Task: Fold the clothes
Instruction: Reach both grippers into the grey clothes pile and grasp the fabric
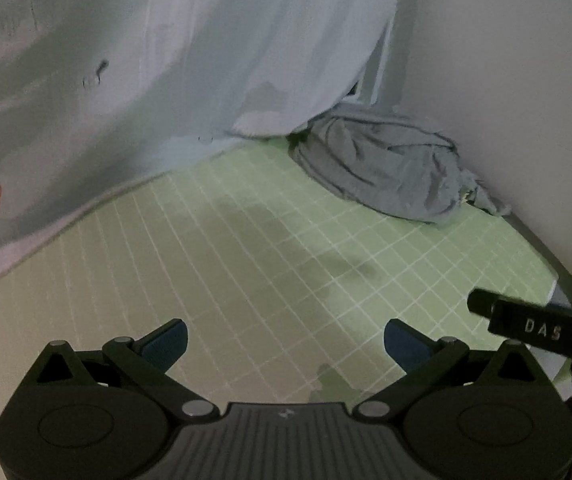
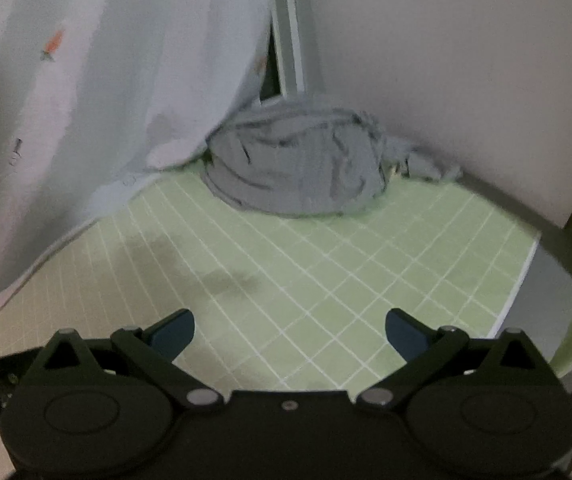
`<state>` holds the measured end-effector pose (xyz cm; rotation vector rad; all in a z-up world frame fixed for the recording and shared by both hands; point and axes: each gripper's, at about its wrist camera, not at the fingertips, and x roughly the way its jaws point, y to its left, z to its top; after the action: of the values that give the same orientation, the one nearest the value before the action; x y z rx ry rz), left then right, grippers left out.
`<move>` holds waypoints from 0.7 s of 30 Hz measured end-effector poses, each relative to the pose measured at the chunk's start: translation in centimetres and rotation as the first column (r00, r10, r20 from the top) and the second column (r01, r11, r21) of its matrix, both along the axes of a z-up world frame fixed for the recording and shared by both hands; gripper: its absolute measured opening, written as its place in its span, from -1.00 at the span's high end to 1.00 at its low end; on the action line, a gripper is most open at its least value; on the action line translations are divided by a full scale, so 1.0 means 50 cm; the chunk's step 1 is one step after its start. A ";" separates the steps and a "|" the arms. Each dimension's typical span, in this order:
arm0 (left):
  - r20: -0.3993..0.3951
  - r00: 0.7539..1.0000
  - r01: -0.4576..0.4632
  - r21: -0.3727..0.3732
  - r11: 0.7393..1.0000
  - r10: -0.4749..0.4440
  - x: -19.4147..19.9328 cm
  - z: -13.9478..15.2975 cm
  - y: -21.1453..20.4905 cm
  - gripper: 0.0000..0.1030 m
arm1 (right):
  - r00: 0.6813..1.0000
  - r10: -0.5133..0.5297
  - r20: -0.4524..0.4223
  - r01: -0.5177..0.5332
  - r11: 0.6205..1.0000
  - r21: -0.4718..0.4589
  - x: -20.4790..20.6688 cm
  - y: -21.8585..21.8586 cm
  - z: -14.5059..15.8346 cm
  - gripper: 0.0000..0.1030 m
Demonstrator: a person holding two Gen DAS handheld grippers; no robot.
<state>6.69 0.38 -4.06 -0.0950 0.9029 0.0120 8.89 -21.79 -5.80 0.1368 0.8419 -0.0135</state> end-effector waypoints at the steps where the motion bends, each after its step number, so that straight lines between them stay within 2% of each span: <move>1: -0.020 1.000 -0.014 -0.015 1.000 0.014 0.016 -0.009 -0.002 -1.00 | 1.000 0.005 -0.013 -0.005 1.000 -0.005 0.016 -0.010 -0.012 -1.00; 4: -0.080 0.996 -0.054 -0.069 0.996 0.048 0.074 -0.038 -0.006 -0.99 | 0.999 0.016 -0.049 -0.017 1.000 -0.019 0.066 -0.036 -0.047 -0.96; 6: -0.112 0.991 -0.078 -0.098 0.992 0.067 0.118 -0.058 -0.009 -0.99 | 0.997 0.016 -0.074 -0.017 1.000 -0.016 0.105 -0.052 -0.069 -0.70; 9: -0.152 0.984 -0.112 -0.136 0.984 0.090 0.192 -0.085 -0.014 -0.97 | 0.995 0.009 -0.095 -0.009 1.000 0.002 0.177 -0.077 -0.105 -0.46; 14: -0.176 0.979 -0.144 -0.221 0.965 0.106 0.350 -0.133 -0.014 -0.83 | 0.999 -0.016 -0.046 0.015 1.000 -0.017 0.309 -0.101 -0.136 -0.30; 16: -0.187 0.976 -0.156 -0.263 0.952 0.109 0.420 -0.158 -0.012 -0.65 | 0.999 -0.047 -0.022 0.047 0.999 -0.008 0.369 -0.109 -0.149 -0.22; 18: -0.197 0.974 -0.168 -0.303 0.938 0.111 0.490 -0.183 -0.010 -0.55 | 0.996 -0.092 -0.004 0.092 0.996 0.008 0.432 -0.119 -0.165 -0.12; 21: -0.213 0.970 -0.187 -0.363 0.913 0.114 0.595 -0.220 -0.007 -0.53 | 0.987 -0.158 0.010 0.158 0.987 0.028 0.518 -0.123 -0.192 -0.12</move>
<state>36.46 0.01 -15.09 -0.5359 1.0772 -0.0113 34.78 -27.96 -15.43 0.2293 0.8179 -0.1501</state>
